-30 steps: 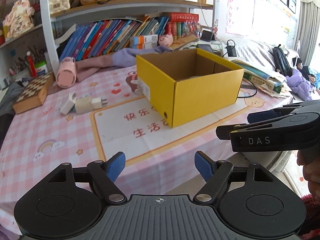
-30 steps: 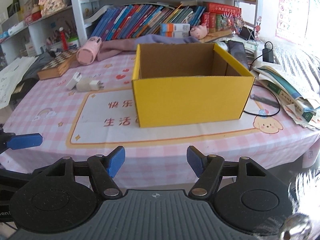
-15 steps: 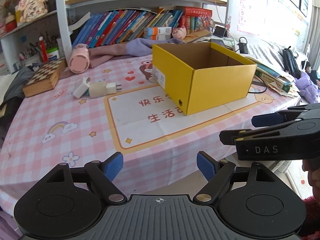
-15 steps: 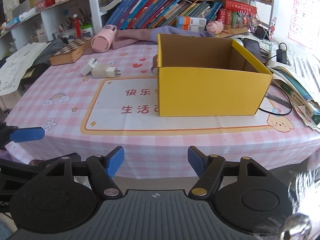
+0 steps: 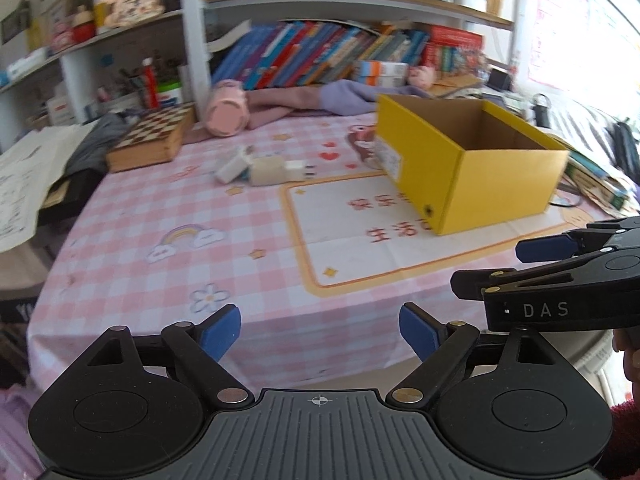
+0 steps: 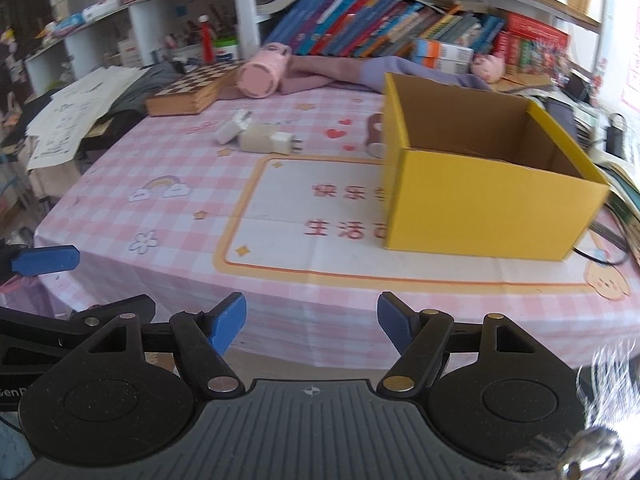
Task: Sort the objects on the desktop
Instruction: 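Move both open tools toward the two white chargers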
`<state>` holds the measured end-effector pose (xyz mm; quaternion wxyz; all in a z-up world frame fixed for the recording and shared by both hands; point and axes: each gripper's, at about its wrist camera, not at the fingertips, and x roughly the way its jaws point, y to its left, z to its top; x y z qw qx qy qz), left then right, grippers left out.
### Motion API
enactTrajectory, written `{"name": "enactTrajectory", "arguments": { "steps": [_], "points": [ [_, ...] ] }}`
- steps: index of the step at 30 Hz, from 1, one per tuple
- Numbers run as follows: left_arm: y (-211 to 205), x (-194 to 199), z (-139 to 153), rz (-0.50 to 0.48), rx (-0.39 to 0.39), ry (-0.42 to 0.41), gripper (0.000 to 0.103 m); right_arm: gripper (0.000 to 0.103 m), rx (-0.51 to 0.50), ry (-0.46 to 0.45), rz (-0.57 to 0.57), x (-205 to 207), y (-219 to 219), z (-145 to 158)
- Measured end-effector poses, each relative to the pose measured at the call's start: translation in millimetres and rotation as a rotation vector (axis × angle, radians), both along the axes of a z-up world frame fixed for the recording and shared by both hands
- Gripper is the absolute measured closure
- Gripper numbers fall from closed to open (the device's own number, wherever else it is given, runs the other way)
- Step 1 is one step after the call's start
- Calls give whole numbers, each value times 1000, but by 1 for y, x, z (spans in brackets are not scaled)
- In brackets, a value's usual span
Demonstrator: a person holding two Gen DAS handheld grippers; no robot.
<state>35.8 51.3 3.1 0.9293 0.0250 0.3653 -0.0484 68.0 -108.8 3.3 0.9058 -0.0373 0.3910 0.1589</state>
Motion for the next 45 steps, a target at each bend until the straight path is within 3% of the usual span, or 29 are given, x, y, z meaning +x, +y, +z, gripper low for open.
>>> {"name": "enactTrajectory", "arguments": {
  "steps": [14,30,38,45],
  "points": [
    [46,14,1,189,20,-4,14,32,20,9,147,38,48,-6],
    [46,115,-7,117,33,6,14,37,15,-28,112,144,63,-2],
    [52,154,-13,145,17,22,14,38,12,-23,121,197,73,-6],
    [60,191,-16,155,24,13,14,44,28,-28,68,241,84,-8]
  ]
}}
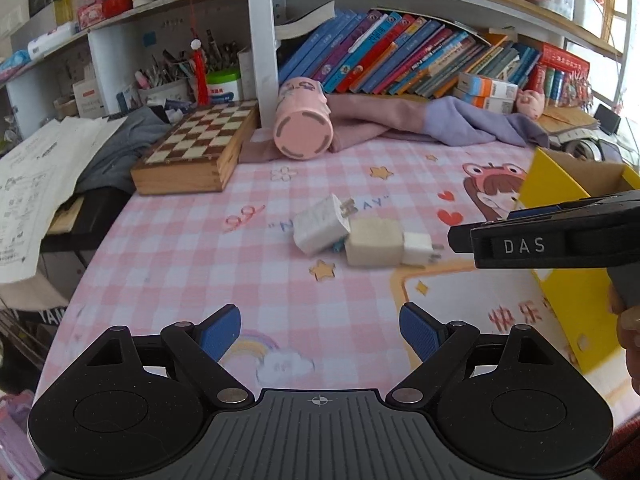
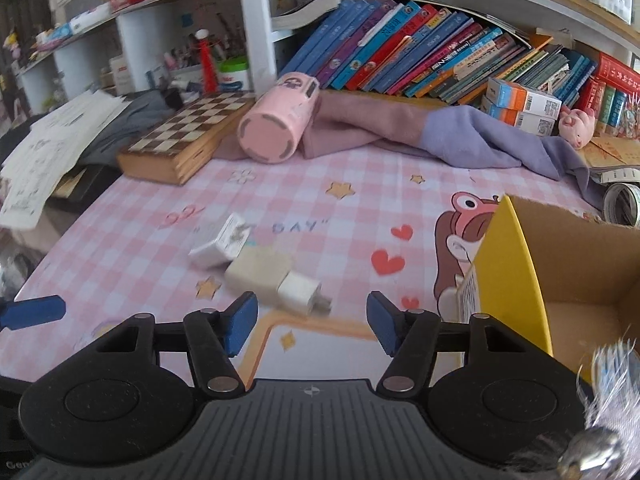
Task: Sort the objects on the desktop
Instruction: 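Move both open tools toward the two white chargers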
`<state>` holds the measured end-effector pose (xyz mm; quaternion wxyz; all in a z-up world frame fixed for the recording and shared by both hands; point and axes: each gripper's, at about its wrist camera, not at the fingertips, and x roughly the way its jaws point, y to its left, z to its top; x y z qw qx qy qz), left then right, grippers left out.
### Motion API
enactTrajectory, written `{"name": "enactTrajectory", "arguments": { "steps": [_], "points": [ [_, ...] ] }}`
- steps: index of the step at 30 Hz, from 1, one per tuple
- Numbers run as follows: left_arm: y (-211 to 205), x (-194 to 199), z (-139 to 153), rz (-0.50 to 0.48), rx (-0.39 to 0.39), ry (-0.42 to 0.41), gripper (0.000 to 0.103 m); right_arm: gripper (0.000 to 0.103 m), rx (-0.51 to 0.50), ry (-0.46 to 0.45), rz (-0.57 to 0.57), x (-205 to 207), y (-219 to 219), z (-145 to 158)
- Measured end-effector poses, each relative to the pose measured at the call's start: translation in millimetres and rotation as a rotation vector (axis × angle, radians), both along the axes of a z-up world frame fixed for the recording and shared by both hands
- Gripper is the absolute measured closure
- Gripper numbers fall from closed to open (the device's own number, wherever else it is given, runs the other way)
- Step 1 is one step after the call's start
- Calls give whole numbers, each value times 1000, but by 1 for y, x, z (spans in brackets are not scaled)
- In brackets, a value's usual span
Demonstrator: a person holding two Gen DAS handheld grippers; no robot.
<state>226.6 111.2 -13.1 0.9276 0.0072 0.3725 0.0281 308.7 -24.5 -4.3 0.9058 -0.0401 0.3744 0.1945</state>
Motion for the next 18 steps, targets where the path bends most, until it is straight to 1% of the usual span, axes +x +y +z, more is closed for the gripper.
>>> {"name": "enactTrajectory", "arguments": {
  "steps": [7,12,18],
  "points": [
    [9,40,-1,18,11,-32,14,44,14,48,-82,43,4,-11],
    [15,66,-9,23,-12,-17,15,44,15,78,-107,51,-1,-20],
    [15,96,-23,1,-60,17,16,44,5,108,-118,59,-3,-26]
  ]
}}
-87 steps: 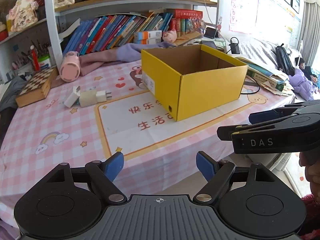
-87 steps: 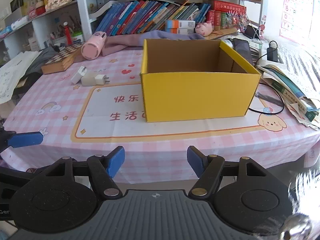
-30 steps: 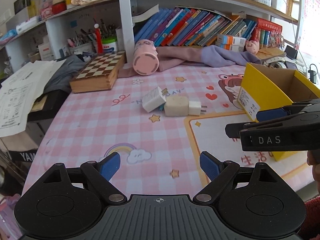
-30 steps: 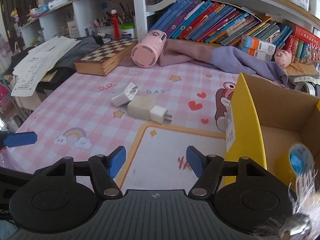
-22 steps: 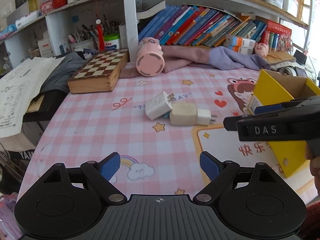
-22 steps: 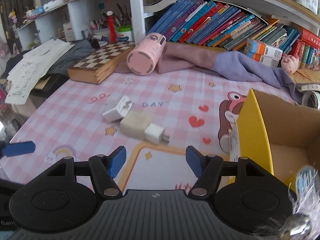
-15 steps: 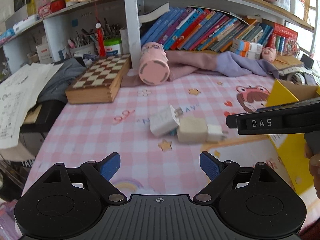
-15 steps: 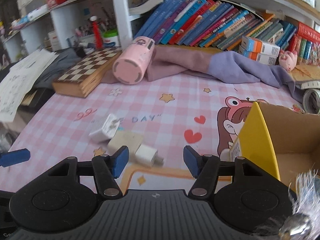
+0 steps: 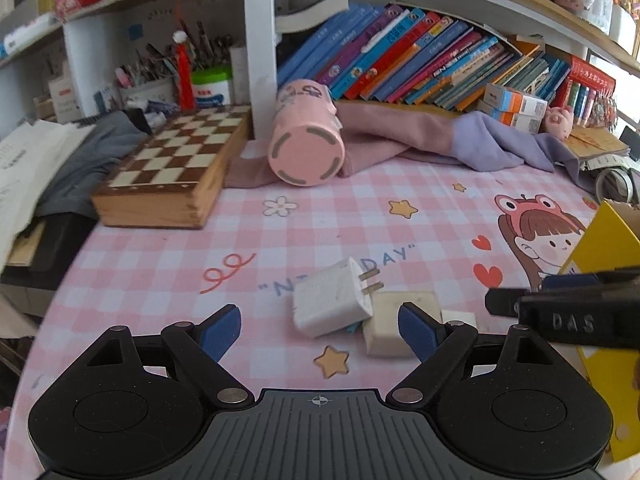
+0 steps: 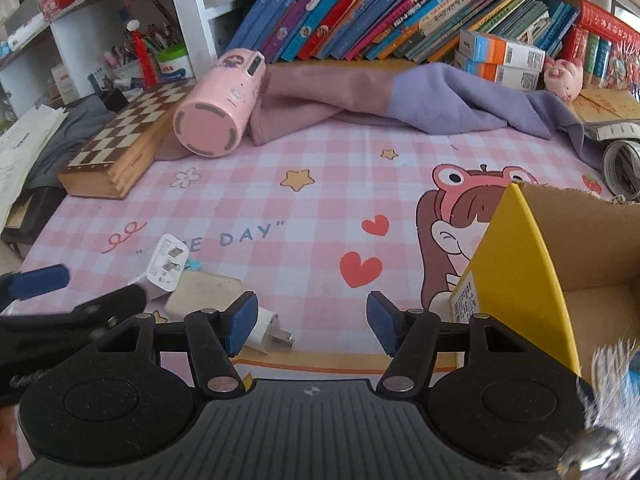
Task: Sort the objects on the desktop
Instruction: 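Close the left gripper on the large white plug while the right grasps the small cube charger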
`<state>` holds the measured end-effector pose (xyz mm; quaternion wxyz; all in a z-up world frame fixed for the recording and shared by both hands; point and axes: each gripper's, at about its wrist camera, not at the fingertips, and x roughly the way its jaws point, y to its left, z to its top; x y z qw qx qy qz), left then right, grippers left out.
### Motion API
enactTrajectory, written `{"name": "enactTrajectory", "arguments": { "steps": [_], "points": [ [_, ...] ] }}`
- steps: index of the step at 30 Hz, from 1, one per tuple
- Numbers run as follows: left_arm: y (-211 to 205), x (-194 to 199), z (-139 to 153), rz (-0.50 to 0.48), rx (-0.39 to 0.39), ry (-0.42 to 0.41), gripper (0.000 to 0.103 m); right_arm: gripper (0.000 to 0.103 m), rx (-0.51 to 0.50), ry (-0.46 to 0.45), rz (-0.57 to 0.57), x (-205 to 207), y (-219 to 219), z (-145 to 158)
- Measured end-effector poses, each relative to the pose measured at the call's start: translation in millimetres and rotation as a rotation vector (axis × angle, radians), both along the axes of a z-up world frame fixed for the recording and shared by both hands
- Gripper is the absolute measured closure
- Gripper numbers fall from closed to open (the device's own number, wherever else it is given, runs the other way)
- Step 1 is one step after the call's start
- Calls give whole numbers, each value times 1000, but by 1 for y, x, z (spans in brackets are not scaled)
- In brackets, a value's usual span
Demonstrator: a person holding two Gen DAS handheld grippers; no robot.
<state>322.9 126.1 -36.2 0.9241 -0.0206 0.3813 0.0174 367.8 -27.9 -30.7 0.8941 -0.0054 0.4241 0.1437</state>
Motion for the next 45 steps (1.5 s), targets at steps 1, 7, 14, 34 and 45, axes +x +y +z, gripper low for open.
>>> {"name": "enactTrajectory", "arguments": {
  "steps": [1,7,14,34,45],
  "points": [
    [0,5,-2,-2,-11,6,16,44,-2,4,1,1,1,-1],
    [7,31,-10,29,-86,17,21,45,8,24,1,7,3,-6],
    [13,51,-25,62,-125,48,24,45,10,56,27,13,16,-15],
    [47,19,-32,142,-240,90,36,81,38,89,-17,13,-5,-17],
    [50,-13,-30,193,-242,110,36,54,6,79,120,16,29,-26]
  ]
}}
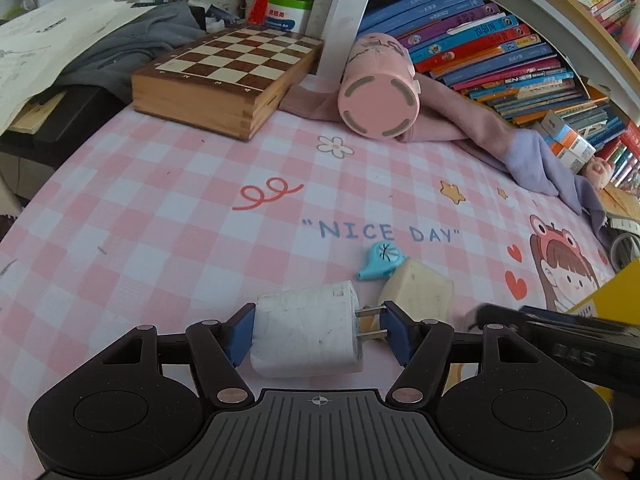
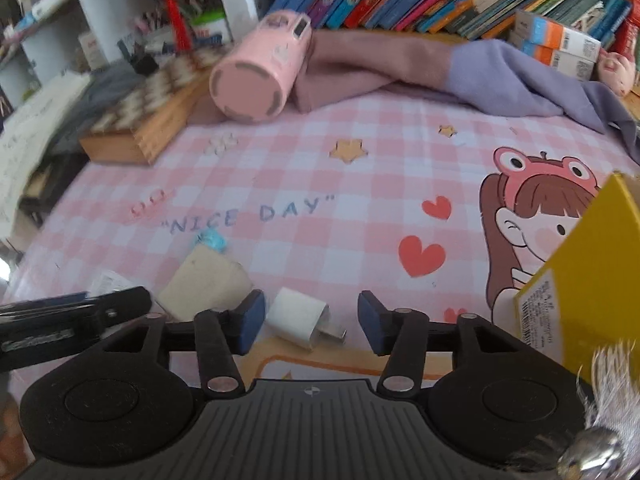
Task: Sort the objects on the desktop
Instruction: 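Close the left gripper on the large white plug while the right grasps the small cube charger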
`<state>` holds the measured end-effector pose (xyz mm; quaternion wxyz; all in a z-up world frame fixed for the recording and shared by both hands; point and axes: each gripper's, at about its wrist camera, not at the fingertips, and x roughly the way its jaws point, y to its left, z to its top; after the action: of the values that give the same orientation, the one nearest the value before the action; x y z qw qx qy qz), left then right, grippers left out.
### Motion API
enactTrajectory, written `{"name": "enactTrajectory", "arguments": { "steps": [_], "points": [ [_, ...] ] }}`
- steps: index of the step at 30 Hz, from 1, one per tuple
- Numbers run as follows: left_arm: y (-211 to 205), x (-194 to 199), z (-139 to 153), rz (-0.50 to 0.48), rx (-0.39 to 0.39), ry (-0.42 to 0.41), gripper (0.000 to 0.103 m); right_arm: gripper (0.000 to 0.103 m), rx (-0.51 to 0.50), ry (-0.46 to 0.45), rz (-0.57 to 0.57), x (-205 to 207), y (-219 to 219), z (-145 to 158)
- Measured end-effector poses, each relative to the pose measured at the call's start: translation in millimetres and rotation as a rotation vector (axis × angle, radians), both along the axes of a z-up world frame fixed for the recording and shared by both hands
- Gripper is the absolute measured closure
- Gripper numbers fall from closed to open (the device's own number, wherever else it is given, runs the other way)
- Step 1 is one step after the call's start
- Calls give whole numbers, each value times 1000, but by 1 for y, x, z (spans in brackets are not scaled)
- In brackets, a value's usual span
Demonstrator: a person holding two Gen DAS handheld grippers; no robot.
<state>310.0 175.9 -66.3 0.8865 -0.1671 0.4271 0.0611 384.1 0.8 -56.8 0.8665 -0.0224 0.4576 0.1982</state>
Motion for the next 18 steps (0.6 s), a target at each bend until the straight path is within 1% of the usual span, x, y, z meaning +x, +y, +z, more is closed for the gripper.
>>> {"name": "enactTrajectory", "arguments": {
  "steps": [2,4,5,8,12,18],
  "points": [
    [-1,-4,1,3,0,0,36,54,-15,29,7,2,3,-9],
    [-2,-8,3,8,-2,-4,36,55,-24,11,14,-1,4,-10],
    [-3,-10,4,10,-2,-6,36,60,-34,2,21,-2,5,-11],
    [-4,-14,7,18,-5,-12,36,60,-29,-6,21,-3,2,-10],
    [-7,-21,15,21,1,-27,36,61,-8,-30,1,-9,-6,-1],
    [-13,-31,29,18,-7,-53,36,61,42,-39,-10,-23,-19,18]
  ]
}}
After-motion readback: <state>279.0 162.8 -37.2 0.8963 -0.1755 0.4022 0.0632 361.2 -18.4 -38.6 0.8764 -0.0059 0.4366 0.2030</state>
